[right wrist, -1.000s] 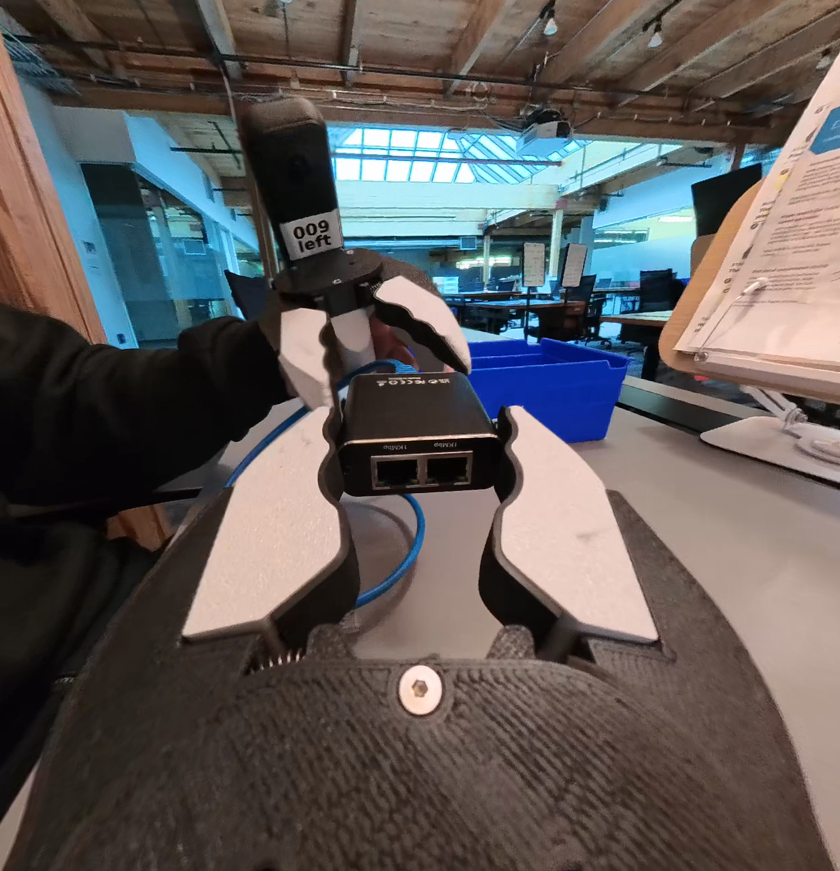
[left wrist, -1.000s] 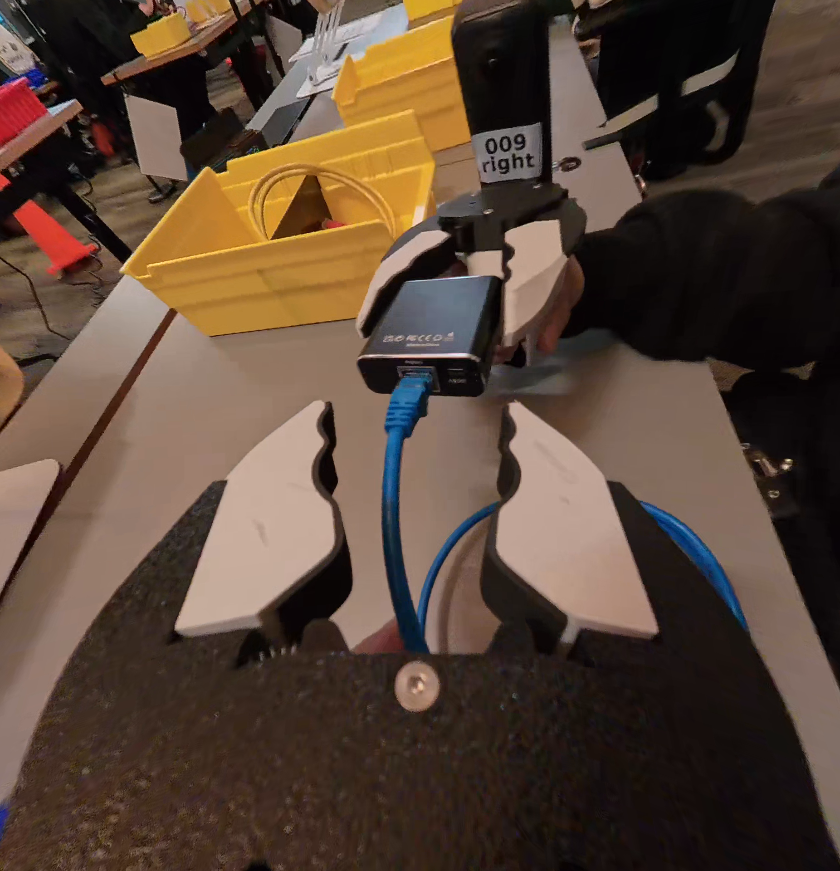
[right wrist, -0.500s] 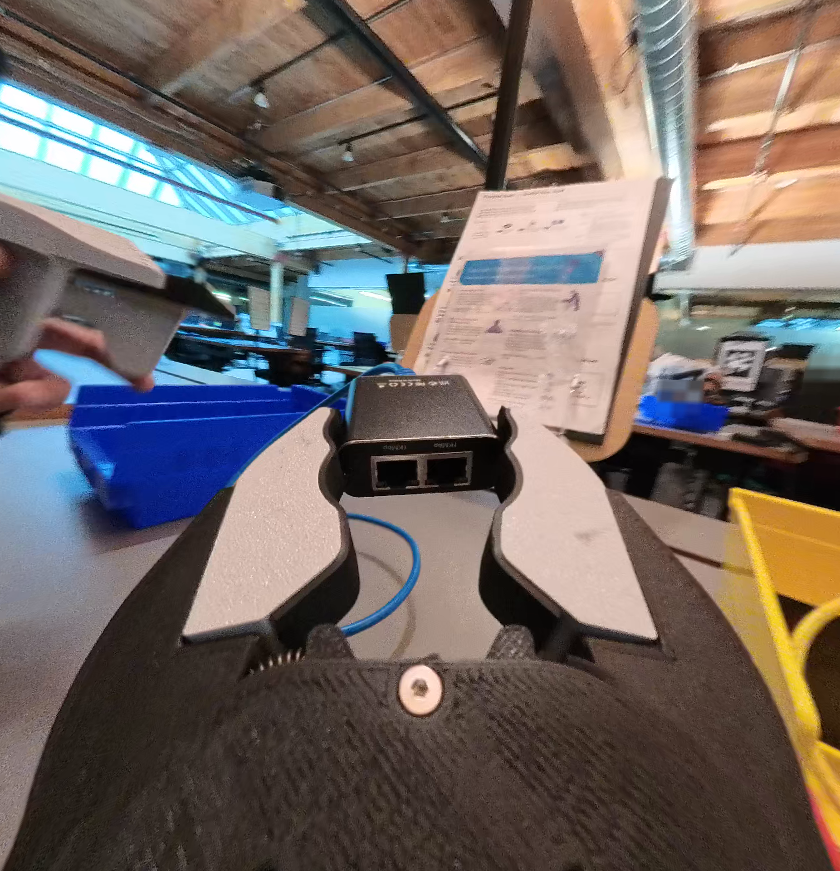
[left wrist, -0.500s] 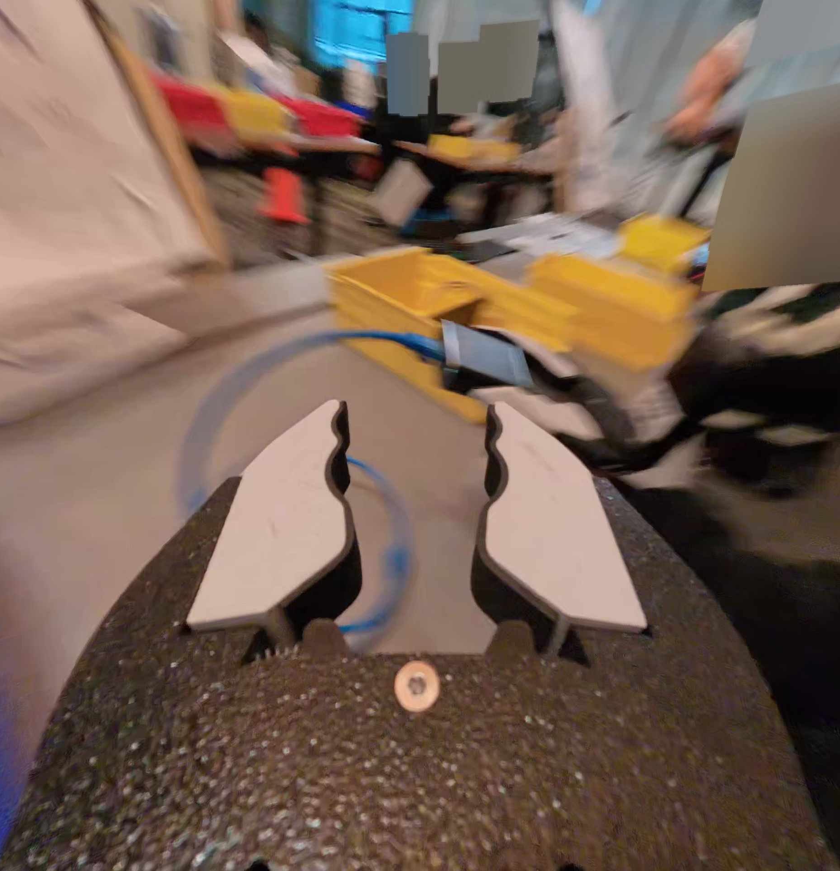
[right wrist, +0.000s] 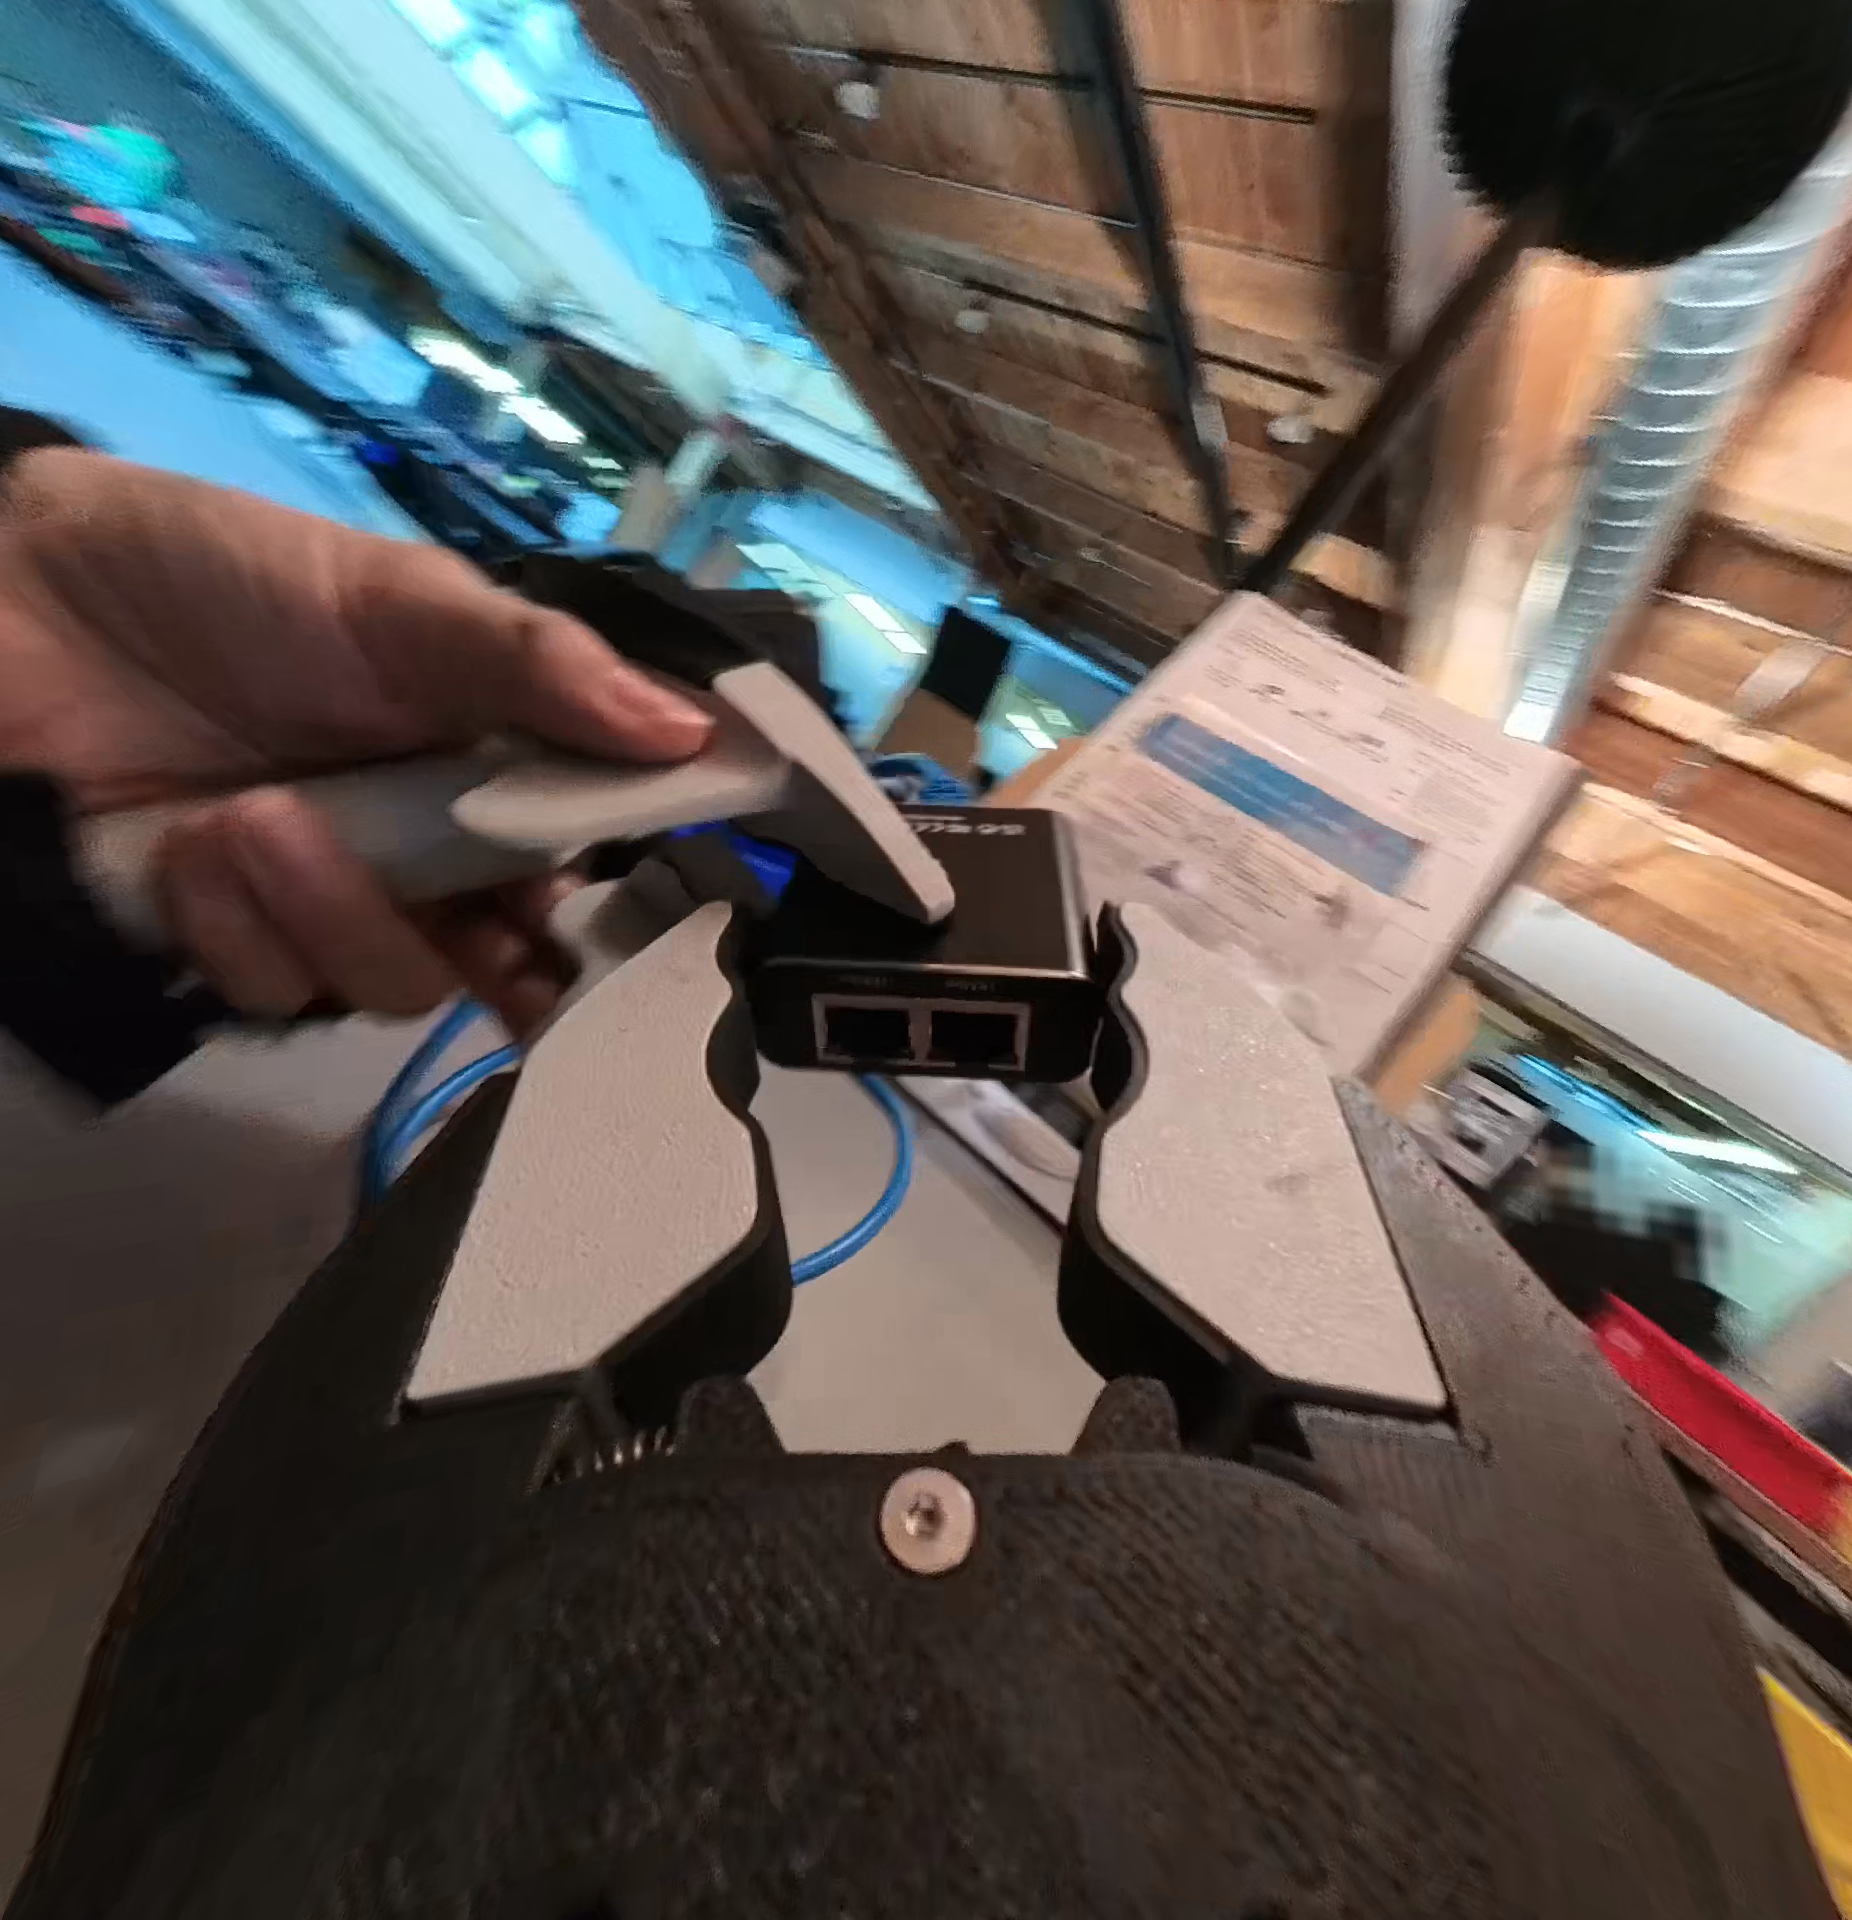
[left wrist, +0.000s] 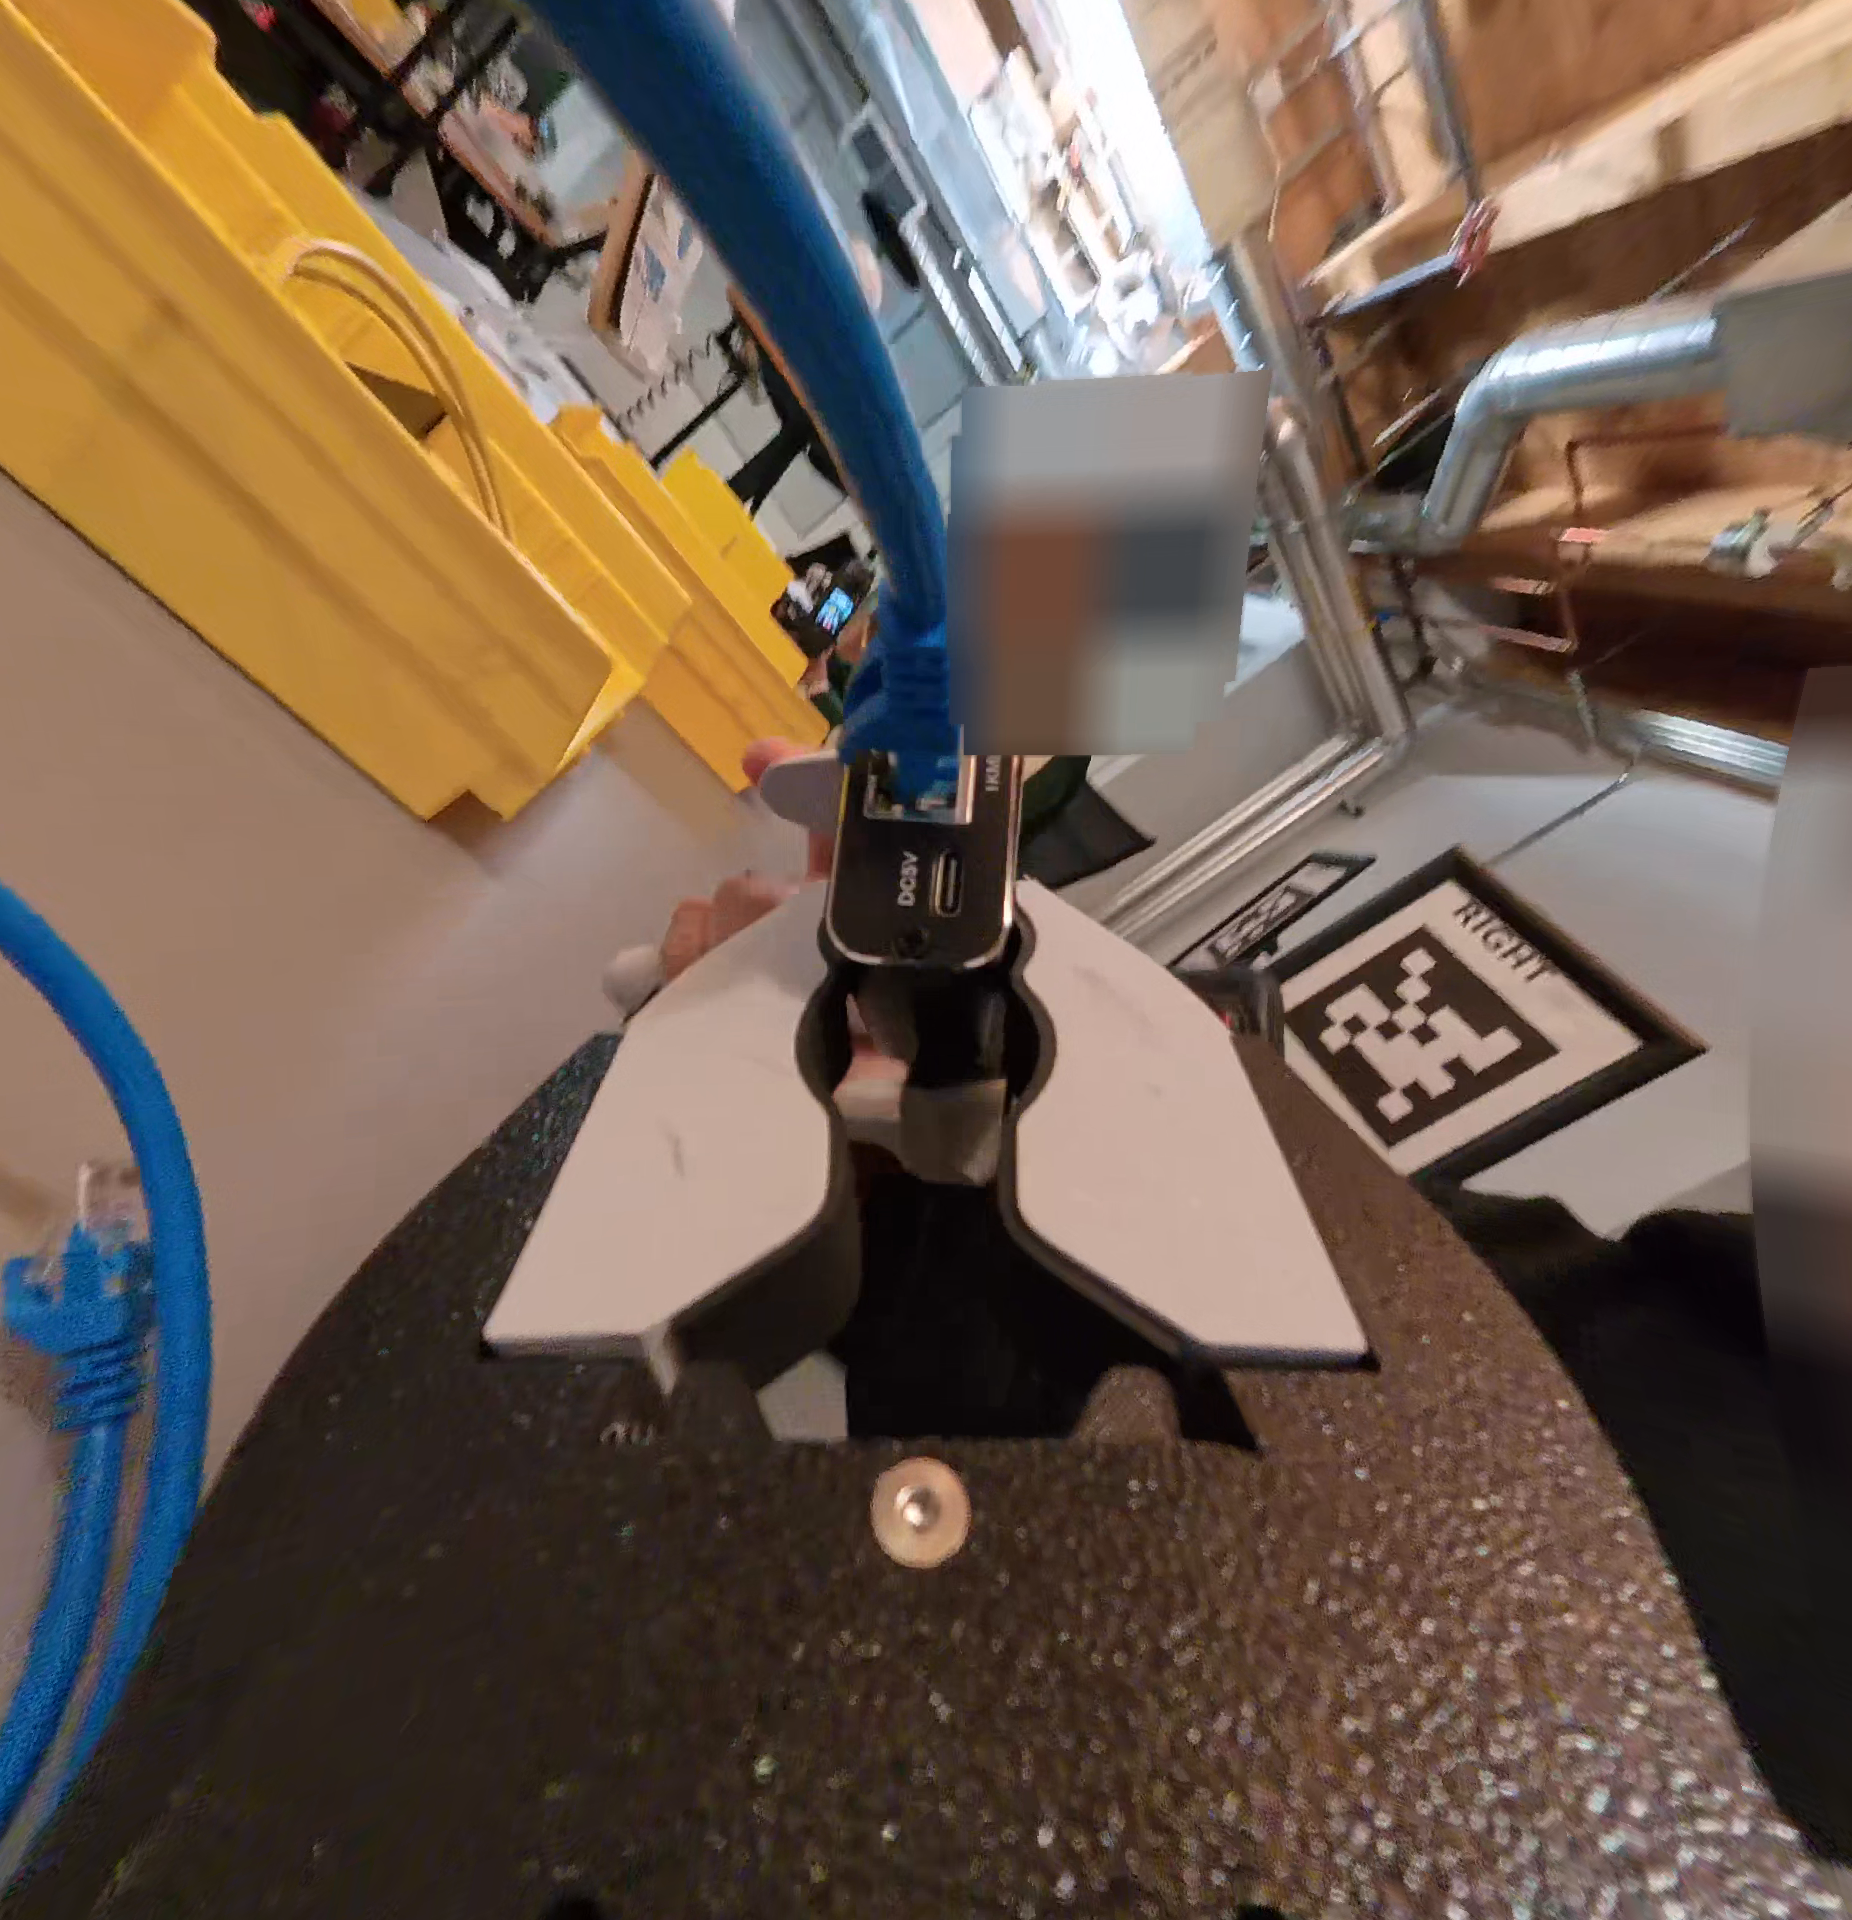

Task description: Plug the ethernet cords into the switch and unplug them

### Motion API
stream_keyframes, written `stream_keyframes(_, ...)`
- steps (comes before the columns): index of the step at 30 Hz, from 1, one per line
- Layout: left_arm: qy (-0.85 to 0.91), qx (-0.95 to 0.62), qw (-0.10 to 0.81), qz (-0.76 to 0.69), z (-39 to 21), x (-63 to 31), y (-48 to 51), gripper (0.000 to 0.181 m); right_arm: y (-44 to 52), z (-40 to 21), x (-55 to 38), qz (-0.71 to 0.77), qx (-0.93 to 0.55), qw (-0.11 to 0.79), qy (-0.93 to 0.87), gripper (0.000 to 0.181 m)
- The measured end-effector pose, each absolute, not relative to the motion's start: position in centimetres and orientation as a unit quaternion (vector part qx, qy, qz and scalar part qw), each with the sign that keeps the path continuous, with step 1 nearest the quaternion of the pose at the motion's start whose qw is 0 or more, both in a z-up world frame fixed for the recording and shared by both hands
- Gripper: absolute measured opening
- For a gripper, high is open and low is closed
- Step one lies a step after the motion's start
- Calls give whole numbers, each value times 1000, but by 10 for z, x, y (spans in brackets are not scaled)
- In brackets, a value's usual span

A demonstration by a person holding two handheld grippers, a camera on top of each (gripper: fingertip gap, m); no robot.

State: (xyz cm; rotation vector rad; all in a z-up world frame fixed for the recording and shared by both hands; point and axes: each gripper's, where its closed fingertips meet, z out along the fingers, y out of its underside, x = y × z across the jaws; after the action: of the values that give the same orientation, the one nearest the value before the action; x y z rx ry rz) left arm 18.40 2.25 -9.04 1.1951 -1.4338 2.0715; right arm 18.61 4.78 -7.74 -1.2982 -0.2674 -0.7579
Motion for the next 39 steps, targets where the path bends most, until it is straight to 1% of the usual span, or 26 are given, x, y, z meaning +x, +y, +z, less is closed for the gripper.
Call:
stream_keyframes(2,-561,417,180,692,-97,177,30,25,43,-84,175,-277,-619,712,-182,73)
stream_keyframes(4,-618,404,187,648,-103,166,37,24,31,-81,175,-238,-641,704,-193,82)
stream_keyframes(6,-666,378,212,608,-105,152,41,25,19,-78,166,-198,-649,703,-214,87)
stream_keyframes(9,-709,347,263,555,-106,133,40,25,19,-79,151,-193,-648,692,-254,84)
stream_keyframes(10,-722,334,278,539,-107,127,37,25,23,-81,148,-201,-647,687,-263,80)
stream_keyframes(13,-749,311,289,508,-108,119,30,25,37,-88,139,-205,-644,682,-279,76)
stream_keyframes(14,-753,306,289,506,-108,118,29,25,41,-90,137,-206,-642,681,-284,69)
stream_keyframes(15,-755,304,283,506,-107,119,29,25,44,-91,136,-211,-639,682,-284,69)
stream_keyframes(18,-745,314,228,542,-101,135,34,25,49,-88,149,-251,-646,674,-255,69)
stream_keyframes(19,-735,326,192,562,-98,146,37,26,50,-85,157,-277,-648,671,-233,68)
stream_keyframes(20,-723,353,140,577,-96,160,42,31,52,-82,168,-306,-655,661,-202,68)
stream_keyframes(22,-695,410,-8,591,-95,189,57,43,50,-78,196,-392,-660,626,-134,68)
stream_keyframes(23,-682,426,-84,589,-94,197,64,58,48,-76,206,-425,-655,616,-106,68)
stream_keyframes(24,-671,430,-145,587,-93,200,68,68,46,-74,212,-446,-648,612,-78,68)
stream_keyframes(26,-663,413,-221,584,-93,196,62,71,44,-74,219,-475,-644,598,-46,67)
stream_keyframes(28,-661,411,-261,571,-97,195,55,73,47,-74,217,-497,-639,585,-49,68)
stream_keyframes(31,-657,430,-260,562,-102,199,48,79,55,-80,210,-517,-641,562,-73,67)
stream_keyframes(35,-656,438,-276,549,-106,203,53,63,60,-80,203,-522,-641,556,-92,67)
stream_keyframes(37,-655,422,-291,556,-103,201,57,63,61,-79,197,-495,-640,575,-119,66)
stream_keyframes(39,-664,396,-324,545,-98,199,65,62,59,-80,187,-427,-648,610,-164,65)
